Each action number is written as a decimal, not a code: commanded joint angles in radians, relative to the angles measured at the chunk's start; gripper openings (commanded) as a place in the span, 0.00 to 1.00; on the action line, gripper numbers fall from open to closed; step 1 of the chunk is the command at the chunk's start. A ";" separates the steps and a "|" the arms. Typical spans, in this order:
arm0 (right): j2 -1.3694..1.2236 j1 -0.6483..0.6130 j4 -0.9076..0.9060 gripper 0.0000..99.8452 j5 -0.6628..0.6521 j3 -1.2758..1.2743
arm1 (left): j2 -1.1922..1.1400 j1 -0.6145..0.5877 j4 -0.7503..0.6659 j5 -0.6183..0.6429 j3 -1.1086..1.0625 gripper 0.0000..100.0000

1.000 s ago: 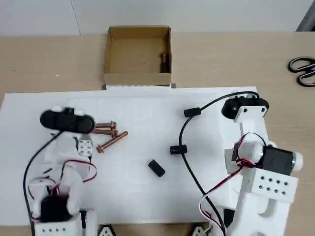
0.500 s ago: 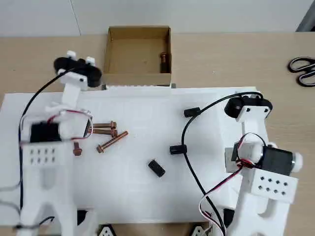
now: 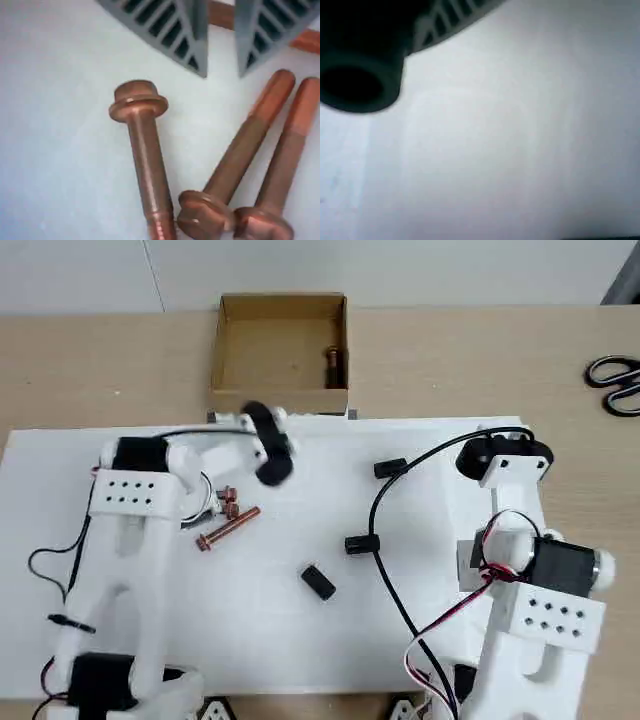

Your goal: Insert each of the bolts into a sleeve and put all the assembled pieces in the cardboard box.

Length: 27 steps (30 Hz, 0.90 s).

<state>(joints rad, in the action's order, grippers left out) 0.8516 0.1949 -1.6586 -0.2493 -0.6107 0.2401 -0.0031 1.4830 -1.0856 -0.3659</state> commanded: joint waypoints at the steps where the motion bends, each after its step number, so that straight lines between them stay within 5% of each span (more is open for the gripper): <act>1: 0.022 0.008 0.019 0.00 0.003 0.011 | 0.000 0.003 -0.012 -0.163 0.038 0.04; 7: 0.022 0.008 0.019 0.00 0.003 0.011 | -0.098 0.003 -0.130 -0.224 0.050 0.04; 27: 0.015 0.007 0.022 0.00 0.002 0.011 | -0.552 0.003 -0.107 -0.229 0.386 0.07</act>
<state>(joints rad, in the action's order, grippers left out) 0.8516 0.1949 -1.6586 -0.2493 -0.6107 -0.3015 -0.0031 1.3894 -1.2774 -0.0376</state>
